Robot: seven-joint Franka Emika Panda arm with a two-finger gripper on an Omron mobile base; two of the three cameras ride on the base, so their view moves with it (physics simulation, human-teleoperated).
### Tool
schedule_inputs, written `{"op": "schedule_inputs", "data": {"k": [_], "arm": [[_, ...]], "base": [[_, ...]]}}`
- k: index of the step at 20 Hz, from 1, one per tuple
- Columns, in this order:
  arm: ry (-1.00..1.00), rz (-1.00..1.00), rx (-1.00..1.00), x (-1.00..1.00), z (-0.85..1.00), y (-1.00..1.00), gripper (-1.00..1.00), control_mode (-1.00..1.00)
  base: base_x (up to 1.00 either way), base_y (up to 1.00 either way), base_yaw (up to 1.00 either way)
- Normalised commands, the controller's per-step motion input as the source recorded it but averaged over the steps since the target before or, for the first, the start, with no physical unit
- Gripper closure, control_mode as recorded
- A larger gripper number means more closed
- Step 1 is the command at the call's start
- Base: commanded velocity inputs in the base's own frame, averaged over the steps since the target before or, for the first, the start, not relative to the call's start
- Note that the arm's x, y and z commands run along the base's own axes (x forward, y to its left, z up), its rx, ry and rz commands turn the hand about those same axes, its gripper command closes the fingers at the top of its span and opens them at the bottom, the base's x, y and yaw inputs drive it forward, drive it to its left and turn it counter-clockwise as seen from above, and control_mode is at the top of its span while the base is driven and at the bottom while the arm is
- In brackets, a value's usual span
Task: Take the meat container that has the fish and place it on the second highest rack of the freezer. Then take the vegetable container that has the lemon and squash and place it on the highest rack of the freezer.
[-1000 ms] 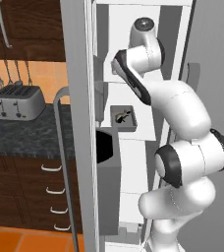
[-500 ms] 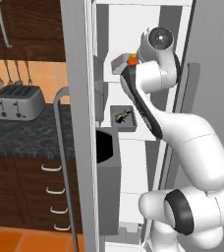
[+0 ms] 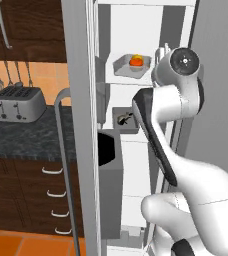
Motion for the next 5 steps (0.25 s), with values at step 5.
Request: {"op": "schedule_inputs", "data": {"k": [5], "arm": [[0.26,0.00,0.01,-0.94,-0.34,0.00,-1.00,-1.00]], "base": [[0.00,0.00,0.00]]}}
